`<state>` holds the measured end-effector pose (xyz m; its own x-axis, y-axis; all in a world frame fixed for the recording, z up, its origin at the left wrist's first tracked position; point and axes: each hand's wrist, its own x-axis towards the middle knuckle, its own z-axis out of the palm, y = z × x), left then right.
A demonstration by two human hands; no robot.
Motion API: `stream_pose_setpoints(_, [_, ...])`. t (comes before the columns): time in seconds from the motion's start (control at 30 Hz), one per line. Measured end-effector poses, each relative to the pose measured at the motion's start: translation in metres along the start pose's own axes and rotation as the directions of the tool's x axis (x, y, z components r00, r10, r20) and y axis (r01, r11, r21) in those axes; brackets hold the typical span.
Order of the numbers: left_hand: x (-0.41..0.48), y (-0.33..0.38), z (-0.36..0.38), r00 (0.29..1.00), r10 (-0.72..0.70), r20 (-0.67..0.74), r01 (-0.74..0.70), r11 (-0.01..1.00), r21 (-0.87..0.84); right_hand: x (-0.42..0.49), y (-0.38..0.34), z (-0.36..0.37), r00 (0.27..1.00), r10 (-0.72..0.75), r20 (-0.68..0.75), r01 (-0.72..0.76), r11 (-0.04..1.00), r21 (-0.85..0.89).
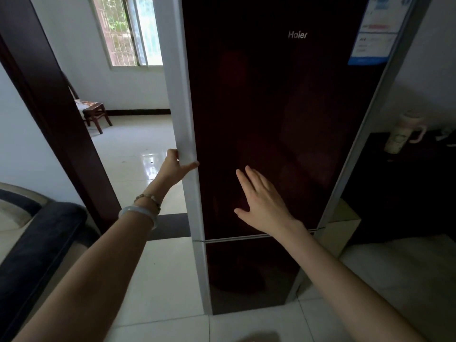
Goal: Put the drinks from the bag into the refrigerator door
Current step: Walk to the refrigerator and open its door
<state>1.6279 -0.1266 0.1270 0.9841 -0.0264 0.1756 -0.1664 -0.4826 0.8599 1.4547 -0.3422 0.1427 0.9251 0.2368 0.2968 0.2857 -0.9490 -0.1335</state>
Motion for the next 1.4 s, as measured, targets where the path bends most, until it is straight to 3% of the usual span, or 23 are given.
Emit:
stream_pose_setpoints(0.17, [-0.037,-0.010,0.010,0.993,0.092,-0.077,-0.092,0.996,0.000,-0.010,-0.003,-0.001,1.000,-0.020,-0.015,0.020,1.000,-0.005])
stream_pose_setpoints(0.33, [-0.104,-0.010,0.014,0.977,0.210,-0.023,-0.210,0.978,0.002,-0.027,-0.014,-0.004,0.998,-0.069,0.006,0.069,0.998,0.000])
stream_pose_setpoints(0.67, [-0.252,0.031,0.037,0.923,0.384,0.035,-0.380,0.891,0.251,-0.126,-0.011,-0.024,0.985,-0.171,0.034,0.170,0.985,0.020])
stream_pose_setpoints(0.87, [-0.325,0.049,0.074,0.875,0.475,0.093,-0.461,0.759,0.460,-0.199,0.004,-0.036,0.989,-0.150,0.020,0.148,0.987,0.057])
stream_pose_setpoints(1.07, [-0.379,0.074,0.109,0.739,0.613,0.280,-0.632,0.484,0.605,-0.263,0.032,-0.054,0.995,-0.089,-0.053,0.091,0.995,0.051])
stream_pose_setpoints(1.4, [-0.413,0.131,0.196,0.403,0.784,0.472,-0.883,0.196,0.427,-0.372,0.082,-0.094,0.973,0.164,-0.161,-0.169,0.985,-0.017])
